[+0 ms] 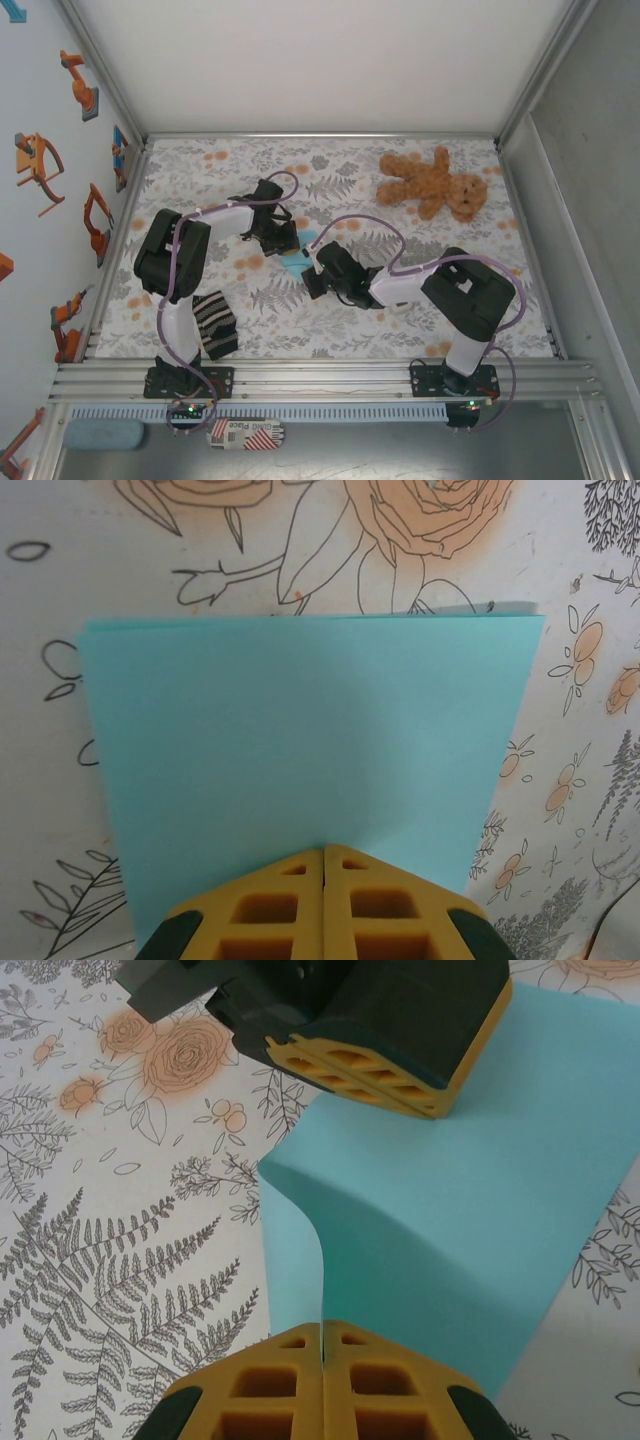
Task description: Fold a paper plane with a square sheet of paper (pick it up from the middle)
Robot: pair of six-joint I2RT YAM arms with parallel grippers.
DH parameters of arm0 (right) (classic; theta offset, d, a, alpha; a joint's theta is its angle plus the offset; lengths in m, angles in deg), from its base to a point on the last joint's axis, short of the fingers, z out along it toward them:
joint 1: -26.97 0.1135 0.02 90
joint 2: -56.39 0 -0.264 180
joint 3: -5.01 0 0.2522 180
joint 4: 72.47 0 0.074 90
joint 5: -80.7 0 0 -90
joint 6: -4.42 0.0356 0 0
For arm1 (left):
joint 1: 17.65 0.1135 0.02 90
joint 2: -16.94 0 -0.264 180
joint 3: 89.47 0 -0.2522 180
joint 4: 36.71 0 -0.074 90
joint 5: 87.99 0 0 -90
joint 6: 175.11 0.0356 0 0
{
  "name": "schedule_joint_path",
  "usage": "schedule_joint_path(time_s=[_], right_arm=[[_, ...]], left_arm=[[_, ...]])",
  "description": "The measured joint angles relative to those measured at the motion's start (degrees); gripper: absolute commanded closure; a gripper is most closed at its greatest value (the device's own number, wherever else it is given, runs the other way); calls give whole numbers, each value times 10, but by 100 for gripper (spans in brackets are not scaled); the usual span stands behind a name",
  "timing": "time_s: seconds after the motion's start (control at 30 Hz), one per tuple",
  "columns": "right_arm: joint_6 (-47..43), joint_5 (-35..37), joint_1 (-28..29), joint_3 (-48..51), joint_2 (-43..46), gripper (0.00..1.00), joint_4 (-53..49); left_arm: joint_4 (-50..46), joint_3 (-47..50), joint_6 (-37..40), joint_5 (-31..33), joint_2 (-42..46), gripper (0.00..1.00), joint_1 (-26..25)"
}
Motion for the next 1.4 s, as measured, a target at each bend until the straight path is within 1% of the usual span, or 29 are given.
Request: schedule_joint_path(time_s=[0.37, 1.2, 1.3, 1.4], right_arm=[[1, 15, -7, -25, 0, 100, -36], [30, 14, -9, -54, -36, 100, -75], [31, 14, -10, -55, -36, 100, -82], [31, 14, -11, -55, -36, 100, -85]], left_arm=[[-9, -10, 20, -7, -7, 95, 0], [-10, -11, 23, -7, -7, 95, 0], [-13, -14, 23, -7, -7, 93, 0], [-24, -22, 22, -7, -8, 87, 0]])
